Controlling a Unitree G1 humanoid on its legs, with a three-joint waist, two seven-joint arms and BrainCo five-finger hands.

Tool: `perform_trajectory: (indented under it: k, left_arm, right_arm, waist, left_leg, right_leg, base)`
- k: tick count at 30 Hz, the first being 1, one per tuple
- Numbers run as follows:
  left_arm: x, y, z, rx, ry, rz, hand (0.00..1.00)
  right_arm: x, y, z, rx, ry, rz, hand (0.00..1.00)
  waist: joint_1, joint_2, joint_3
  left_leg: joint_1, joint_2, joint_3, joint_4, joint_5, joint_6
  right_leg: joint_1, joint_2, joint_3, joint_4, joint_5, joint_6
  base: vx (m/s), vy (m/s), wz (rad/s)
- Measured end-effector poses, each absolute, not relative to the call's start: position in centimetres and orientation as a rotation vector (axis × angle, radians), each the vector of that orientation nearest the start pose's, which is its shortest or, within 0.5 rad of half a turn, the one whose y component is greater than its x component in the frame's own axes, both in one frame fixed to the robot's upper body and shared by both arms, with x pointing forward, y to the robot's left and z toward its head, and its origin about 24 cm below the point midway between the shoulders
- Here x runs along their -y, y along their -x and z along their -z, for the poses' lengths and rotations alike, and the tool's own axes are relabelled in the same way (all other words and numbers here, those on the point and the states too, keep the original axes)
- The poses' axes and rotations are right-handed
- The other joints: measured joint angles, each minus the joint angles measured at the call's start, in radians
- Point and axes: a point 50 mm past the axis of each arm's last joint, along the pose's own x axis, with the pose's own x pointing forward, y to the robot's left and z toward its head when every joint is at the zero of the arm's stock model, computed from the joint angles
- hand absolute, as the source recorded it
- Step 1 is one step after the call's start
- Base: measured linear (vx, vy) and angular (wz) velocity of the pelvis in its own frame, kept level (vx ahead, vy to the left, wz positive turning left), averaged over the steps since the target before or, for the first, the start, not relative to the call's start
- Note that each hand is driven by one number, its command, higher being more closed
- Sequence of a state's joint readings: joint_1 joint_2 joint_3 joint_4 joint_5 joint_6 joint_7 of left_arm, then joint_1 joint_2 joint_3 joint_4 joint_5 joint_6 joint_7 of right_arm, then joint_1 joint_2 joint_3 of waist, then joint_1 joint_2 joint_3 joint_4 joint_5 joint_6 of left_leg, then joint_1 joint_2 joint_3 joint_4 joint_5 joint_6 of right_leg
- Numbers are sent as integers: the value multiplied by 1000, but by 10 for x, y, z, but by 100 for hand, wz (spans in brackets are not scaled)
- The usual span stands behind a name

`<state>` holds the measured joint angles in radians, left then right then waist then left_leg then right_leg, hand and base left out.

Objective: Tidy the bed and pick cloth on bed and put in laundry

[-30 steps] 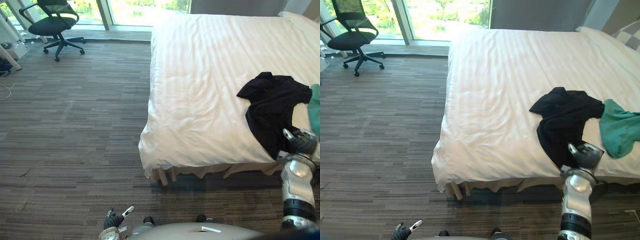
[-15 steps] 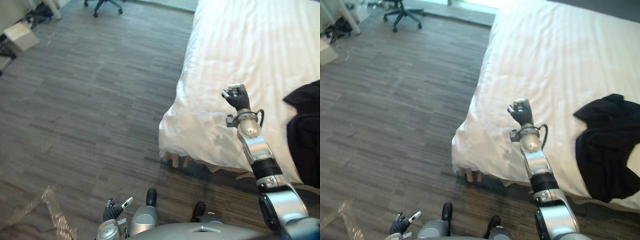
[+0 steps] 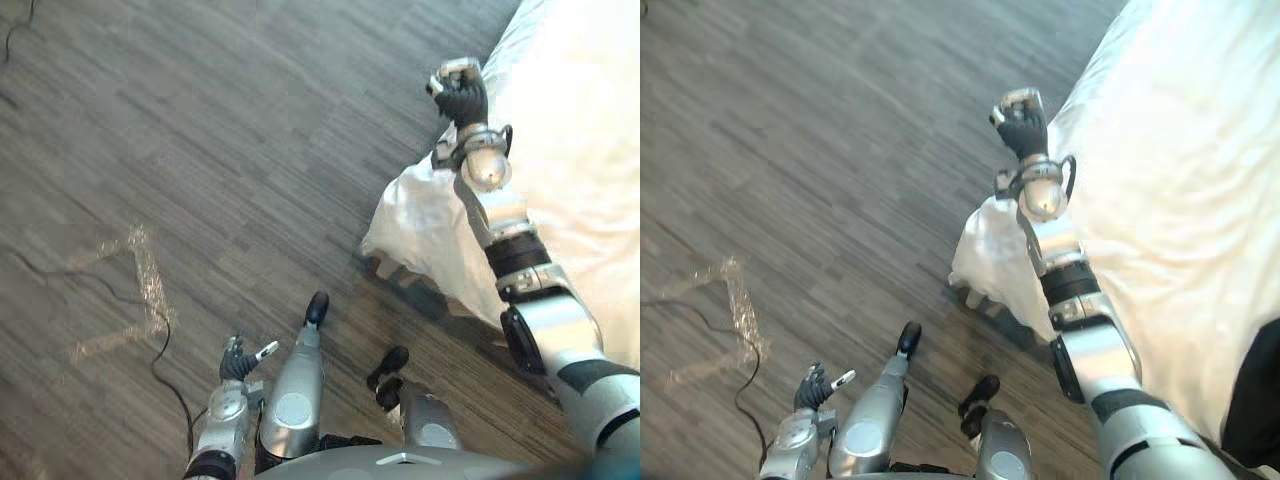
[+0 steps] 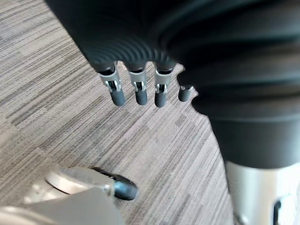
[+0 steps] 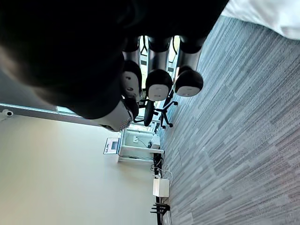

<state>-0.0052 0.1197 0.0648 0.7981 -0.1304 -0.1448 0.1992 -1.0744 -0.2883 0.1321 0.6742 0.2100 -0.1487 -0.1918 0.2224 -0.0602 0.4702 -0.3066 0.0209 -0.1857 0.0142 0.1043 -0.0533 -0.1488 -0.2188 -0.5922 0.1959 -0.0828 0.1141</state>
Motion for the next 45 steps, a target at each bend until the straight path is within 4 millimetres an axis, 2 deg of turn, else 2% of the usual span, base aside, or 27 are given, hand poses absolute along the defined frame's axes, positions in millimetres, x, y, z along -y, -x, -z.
perform_trajectory:
  k: [4,8,11,14,18,20,22,24,26,27,29,31,32,34,35,37,38,40,41,42,44,45]
  left_arm:
    - [-205,-199,100,-591,-34,-316,0]
    - [-196,-213,93,-552,-30,-295,0]
    - [-186,-225,85,-510,-41,-252,0]
    - [-174,-238,77,-465,-54,-205,0]
    - [-160,-246,70,-425,-33,-160,0]
    - [-146,-250,65,-397,-18,-119,0]
    - [-145,-250,65,-394,-16,-118,0]
    - [-145,-249,66,-401,-17,-118,0]
    - [-146,-248,69,-418,-22,-120,0]
    - [-145,-247,69,-421,-21,-121,0]
    - [-146,-247,69,-423,-21,-125,0]
    - [-148,-247,69,-423,-46,-127,0]
    - [-148,-247,69,-427,-50,-125,0]
    - [-151,-247,71,-441,-67,-131,0]
    - [-152,-247,71,-442,-68,-135,0]
    - [-159,-246,74,-467,-87,-157,0]
    - [-161,-245,75,-470,-91,-160,0]
    - [-170,-243,77,-489,-107,-180,0]
    - [-172,-242,78,-495,-110,-188,0]
    - [-178,-239,82,-522,-120,-203,0]
    - [-185,-226,92,-579,-132,-220,0]
    - [-185,-226,93,-582,-132,-220,0]
  right_arm:
    - [136,-410,-258,459,109,54,100]
    - [145,-418,-258,407,95,115,100]
    - [174,-423,-242,298,69,221,100]
    - [212,-423,-213,142,37,345,100]
    - [213,-423,-212,138,31,350,100]
    - [217,-421,-201,104,-8,361,100]
    - [215,-421,-198,96,-40,362,100]
    - [208,-420,-179,53,-95,352,100]
    - [192,-417,-151,-9,-125,319,100]
    - [177,-412,-130,-41,-165,293,100]
    - [162,-405,-111,-75,-188,262,100]
    - [135,-387,-70,-159,-236,216,100]
    - [130,-382,-62,-181,-245,209,100]
    - [114,-344,2,-396,-280,209,100]
    - [113,-337,12,-431,-291,216,100]
    - [115,-288,65,-623,-321,269,100]
    - [116,-282,71,-642,-323,277,100]
    - [125,-260,87,-686,-352,322,100]
    - [127,-255,91,-693,-355,329,100]
    - [130,-249,94,-694,-360,337,100]
    - [141,-239,98,-680,-397,376,100]
    - [141,-238,98,-679,-398,378,100]
  waist:
    - [45,7,9]
    - [50,34,30]
    - [64,59,44]
    - [66,85,57]
    - [60,101,59]
    - [62,104,58]
    - [60,104,58]
    - [52,104,58]
    - [42,103,58]
    - [32,102,58]
    - [11,98,56]
    - [-17,80,48]
    - [-22,78,49]
    - [-49,63,48]
    - [-52,60,49]
    - [-81,39,47]
    - [-87,34,47]
    - [-127,4,32]
    - [-131,-3,27]
    - [-146,-25,11]
    - [-163,-46,-43]
    - [-162,-48,-47]
  left_leg:
    - [-92,-2,-17,9,17,-11]
    - [-145,3,-41,-12,46,-19]
    - [-183,9,-45,-41,80,-23]
    - [-208,8,-45,-48,93,-24]
    - [-221,7,-42,-48,94,-23]
    - [-221,6,-42,-48,94,-23]
    - [-219,6,-40,-47,94,-23]
    - [-207,4,-35,-48,94,-23]
    - [-180,0,-15,-48,93,-23]
    - [-150,-4,3,-49,89,-21]
    - [-126,-4,15,-48,77,-14]
    - [-98,-3,46,-49,63,-7]
    - [-91,-3,52,-49,61,-7]
    - [-46,-2,78,-64,55,-4]
    - [-38,-1,83,-69,55,-4]
    - [0,3,109,-88,55,-4]
    - [8,5,118,-92,55,-4]
    - [50,13,152,-110,54,-5]
    - [57,13,157,-110,53,-7]
    - [83,16,178,-110,49,-12]
    - [119,25,212,-110,38,-22]
    - [121,25,215,-110,37,-22]
  right_leg:
    - [-92,-12,-4,43,-27,-2]
    - [-153,-10,-13,65,-37,-6]
    - [-209,-13,-15,89,-40,-10]
    - [-249,-24,-17,116,-43,-14]
    - [-263,-25,-14,116,-43,-15]
    - [-260,-24,-13,107,-42,-13]
    - [-257,-24,-13,99,-40,-12]
    - [-238,-20,-11,81,-32,-5]
    - [-207,-20,-2,63,-23,3]
    - [-177,-21,7,46,-17,7]
    - [-156,-20,18,37,-14,11]
    - [-143,-20,48,28,-11,16]
    - [-138,-21,54,27,-10,17]
    - [-110,-19,77,10,-4,22]
    - [-106,-17,85,7,-3,23]
    - [-82,-7,109,-19,15,26]
    - [-79,-6,114,-23,18,26]
    - [-58,5,144,-46,33,27]
    - [-52,6,150,-52,36,27]
    - [-35,9,168,-63,41,26]
    - [-5,20,198,-93,53,23]
    - [-4,23,201,-94,54,23]
  base:
    - [-108,-3,13]
    - [-94,-43,16]
    - [-65,-53,5]
    - [-40,-61,1]
    - [-33,-43,-2]
    - [-31,-50,4]
    - [-21,-31,1]
    - [-6,-32,-2]
    - [10,-11,-11]
    - [-5,1,-21]
    - [-19,3,-22]
    - [-31,-2,-33]
    - [-15,-11,-35]
    - [10,-21,-30]
    - [35,-33,-30]
    - [47,-26,-36]
    - [43,-15,-41]
    - [27,-16,-46]
    - [25,-17,-49]
    - [24,-17,-36]
    - [15,-9,-42]
    - [2,-9,-52]
